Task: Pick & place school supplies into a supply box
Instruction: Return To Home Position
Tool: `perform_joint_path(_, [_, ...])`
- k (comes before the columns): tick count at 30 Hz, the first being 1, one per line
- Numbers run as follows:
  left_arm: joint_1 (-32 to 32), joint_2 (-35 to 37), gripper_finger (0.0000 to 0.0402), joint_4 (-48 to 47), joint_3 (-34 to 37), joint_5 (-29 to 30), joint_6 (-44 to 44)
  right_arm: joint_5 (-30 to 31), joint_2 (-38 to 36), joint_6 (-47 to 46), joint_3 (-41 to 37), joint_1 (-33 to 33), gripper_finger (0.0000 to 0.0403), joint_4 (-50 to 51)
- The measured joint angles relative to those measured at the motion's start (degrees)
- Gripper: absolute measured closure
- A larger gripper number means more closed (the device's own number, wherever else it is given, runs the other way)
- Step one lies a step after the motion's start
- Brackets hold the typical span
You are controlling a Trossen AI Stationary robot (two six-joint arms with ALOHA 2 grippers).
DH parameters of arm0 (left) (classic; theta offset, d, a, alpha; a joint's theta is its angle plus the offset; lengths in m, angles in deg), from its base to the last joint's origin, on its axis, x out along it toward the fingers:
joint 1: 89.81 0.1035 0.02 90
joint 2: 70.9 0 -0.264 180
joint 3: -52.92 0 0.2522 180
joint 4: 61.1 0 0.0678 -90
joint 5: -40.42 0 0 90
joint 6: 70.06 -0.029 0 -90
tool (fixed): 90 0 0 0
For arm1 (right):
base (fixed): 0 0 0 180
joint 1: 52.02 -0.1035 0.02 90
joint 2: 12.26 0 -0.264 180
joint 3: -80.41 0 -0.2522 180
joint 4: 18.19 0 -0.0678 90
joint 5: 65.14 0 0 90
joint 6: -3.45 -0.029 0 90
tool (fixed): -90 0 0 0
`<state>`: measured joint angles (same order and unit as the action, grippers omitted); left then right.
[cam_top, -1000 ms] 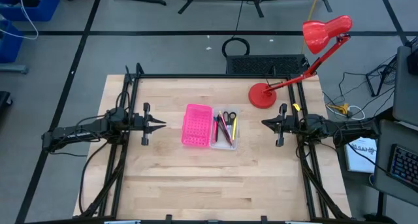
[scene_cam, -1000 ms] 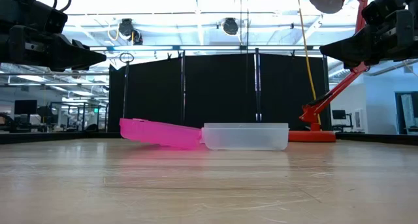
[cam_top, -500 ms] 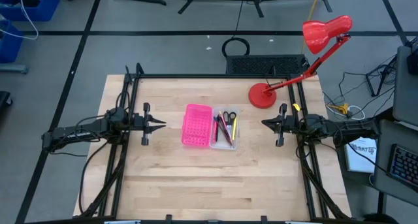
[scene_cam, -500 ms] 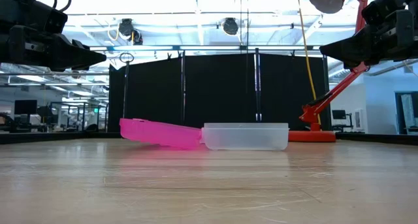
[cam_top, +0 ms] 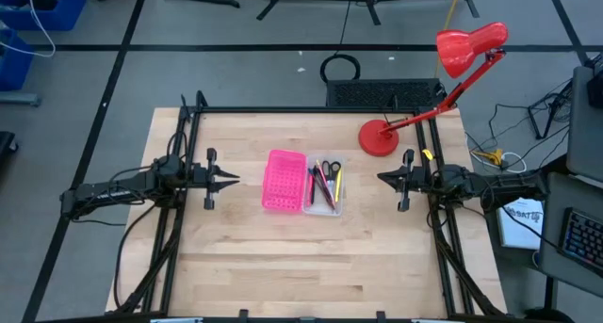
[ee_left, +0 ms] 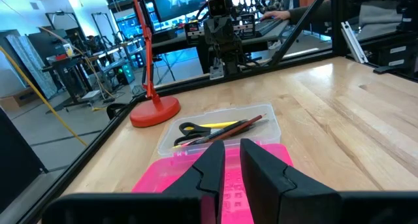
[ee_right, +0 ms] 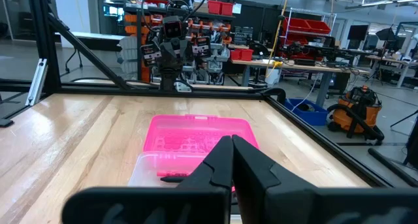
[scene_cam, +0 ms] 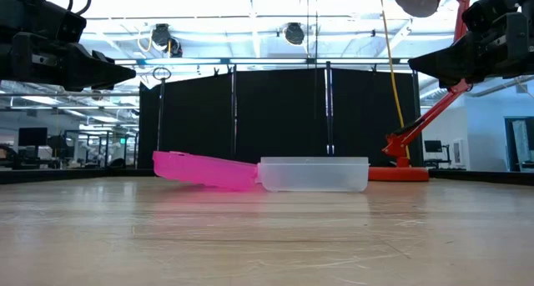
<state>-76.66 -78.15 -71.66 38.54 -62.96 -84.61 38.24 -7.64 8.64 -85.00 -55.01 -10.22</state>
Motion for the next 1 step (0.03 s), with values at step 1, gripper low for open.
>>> perform_joint_path(1, [0.0, 0.0, 0.0344, 0.0, 0.0, 0.0, 0.0, 0.0, 0.0, 0.0, 0.0, 0.0, 0.0403, 0.0])
